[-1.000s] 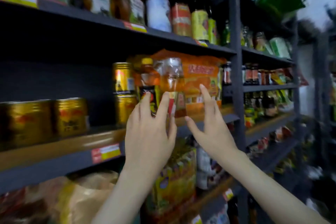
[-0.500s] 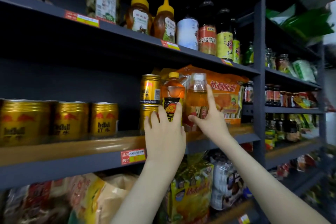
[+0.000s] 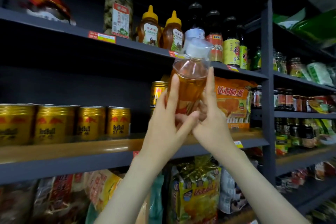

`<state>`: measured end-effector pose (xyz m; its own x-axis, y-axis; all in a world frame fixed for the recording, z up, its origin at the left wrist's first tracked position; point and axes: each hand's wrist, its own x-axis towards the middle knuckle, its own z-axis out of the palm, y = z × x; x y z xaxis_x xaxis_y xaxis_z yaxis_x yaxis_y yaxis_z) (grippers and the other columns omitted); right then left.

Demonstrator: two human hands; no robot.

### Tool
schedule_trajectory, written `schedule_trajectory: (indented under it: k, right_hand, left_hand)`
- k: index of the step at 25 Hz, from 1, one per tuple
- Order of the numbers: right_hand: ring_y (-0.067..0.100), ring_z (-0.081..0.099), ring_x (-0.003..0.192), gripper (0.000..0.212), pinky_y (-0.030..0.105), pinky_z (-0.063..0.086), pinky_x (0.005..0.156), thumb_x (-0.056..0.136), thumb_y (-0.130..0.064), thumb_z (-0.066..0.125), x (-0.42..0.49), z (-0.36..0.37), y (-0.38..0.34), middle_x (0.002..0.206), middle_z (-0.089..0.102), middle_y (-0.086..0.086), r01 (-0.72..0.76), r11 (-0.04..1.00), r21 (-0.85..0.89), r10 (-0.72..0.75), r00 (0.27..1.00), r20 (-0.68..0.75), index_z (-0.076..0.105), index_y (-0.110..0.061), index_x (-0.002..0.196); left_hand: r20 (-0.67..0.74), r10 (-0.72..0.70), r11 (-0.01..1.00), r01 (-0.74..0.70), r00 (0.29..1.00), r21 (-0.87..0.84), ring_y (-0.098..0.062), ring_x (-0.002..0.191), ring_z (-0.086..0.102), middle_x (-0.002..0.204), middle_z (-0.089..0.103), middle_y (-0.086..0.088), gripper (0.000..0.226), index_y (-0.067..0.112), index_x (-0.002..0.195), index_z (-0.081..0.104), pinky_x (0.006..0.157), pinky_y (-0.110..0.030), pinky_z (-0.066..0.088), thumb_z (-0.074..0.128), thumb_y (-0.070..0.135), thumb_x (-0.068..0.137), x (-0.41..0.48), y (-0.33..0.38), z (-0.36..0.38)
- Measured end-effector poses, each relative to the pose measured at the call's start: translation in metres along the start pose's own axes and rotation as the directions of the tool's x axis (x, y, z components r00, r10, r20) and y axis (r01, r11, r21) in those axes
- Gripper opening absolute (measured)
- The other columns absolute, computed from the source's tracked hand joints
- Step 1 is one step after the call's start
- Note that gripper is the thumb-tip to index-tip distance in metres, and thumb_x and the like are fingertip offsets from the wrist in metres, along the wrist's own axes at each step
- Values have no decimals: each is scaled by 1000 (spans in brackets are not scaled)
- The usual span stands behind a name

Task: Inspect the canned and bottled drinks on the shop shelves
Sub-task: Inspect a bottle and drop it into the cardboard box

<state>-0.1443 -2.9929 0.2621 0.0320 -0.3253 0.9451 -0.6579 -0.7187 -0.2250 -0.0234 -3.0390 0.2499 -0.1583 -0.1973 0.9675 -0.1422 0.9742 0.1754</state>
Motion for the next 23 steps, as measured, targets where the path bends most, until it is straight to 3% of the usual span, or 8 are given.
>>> schedule_trajectory:
  k: [4, 6, 8, 10, 12, 16, 19, 23]
  right_hand:
    - [-2, 35, 136, 91, 27, 41, 107, 90, 3, 45, -9, 4, -12, 151, 36, -9, -50, 965, 258, -44, 938, 345, 9, -64, 140]
    - [5, 36, 138, 85, 36, 37, 111, 92, 9, 44, 2, 14, 2, 151, 36, -2, -93, 947, 308, 31, 979, 200, 14, -51, 144]
    - [13, 17, 147, 93, 48, 22, 118, 91, -4, 59, 23, 25, 33, 159, 17, -1, -167, 983, 75, 165, 986, 28, -1, -45, 149]
    - [23, -4, 148, 117, 54, 10, 118, 83, -24, 74, 36, 34, 62, 161, -10, 3, -298, 930, -215, 316, 947, 55, -24, -42, 145]
    - [33, 5, 147, 128, 56, 19, 114, 78, -29, 77, 42, 42, 79, 160, -12, 13, -317, 874, -368, 386, 914, 128, -34, -45, 139]
    - [38, 26, 142, 119, 56, 33, 109, 81, -19, 75, 40, 44, 84, 158, 9, 20, -247, 895, -372, 309, 944, 115, -21, -50, 144]
    - [35, 22, 143, 107, 54, 33, 110, 83, -13, 73, 23, 43, 81, 157, 12, 20, -206, 947, -247, 185, 977, -107, -7, -42, 149]
    - [16, 2, 142, 87, 21, 15, 108, 87, -12, 69, 8, 23, 62, 153, 10, 32, -69, 960, -271, -50, 912, -407, 6, -34, 143]
  left_hand:
    - [-81, -112, 989, 118, 990, 83, 9, 105, 52, 128, 50, 6, 96, 65, 139, -14, 83, -6, 43, 64, 43, 88, -12, -3, -39]
    - [-113, -114, 976, 133, 987, 172, 19, 100, 45, 121, 48, 7, 96, 68, 135, -15, 77, 1, 37, 64, 41, 88, -17, 1, -49]
    - [-155, -139, 969, 167, 978, 183, 26, 100, 39, 122, 46, 7, 95, 72, 131, -17, 76, 7, 31, 63, 41, 88, -23, 6, -54]
    - [-198, -168, 964, 203, 966, 170, 21, 103, 42, 128, 45, 8, 95, 71, 131, -18, 77, 8, 31, 62, 42, 89, -27, 8, -57]
    - [-215, -197, 959, 233, 957, 160, 15, 101, 45, 128, 46, 9, 95, 69, 133, -18, 77, 7, 32, 62, 42, 89, -27, 9, -58]
    - [-217, -207, 946, 252, 954, 202, 11, 93, 44, 115, 42, 9, 93, 70, 129, -21, 73, 4, 35, 60, 44, 91, -29, 14, -51]
    - [-235, -197, 948, 246, 952, 202, 9, 94, 43, 117, 44, 6, 94, 72, 128, -23, 72, 2, 35, 59, 46, 90, -32, 14, -41]
    - [-277, -171, 964, 218, 946, 151, 1, 90, 46, 115, 48, 1, 92, 68, 131, -19, 76, 2, 34, 60, 45, 89, -33, 20, -21]
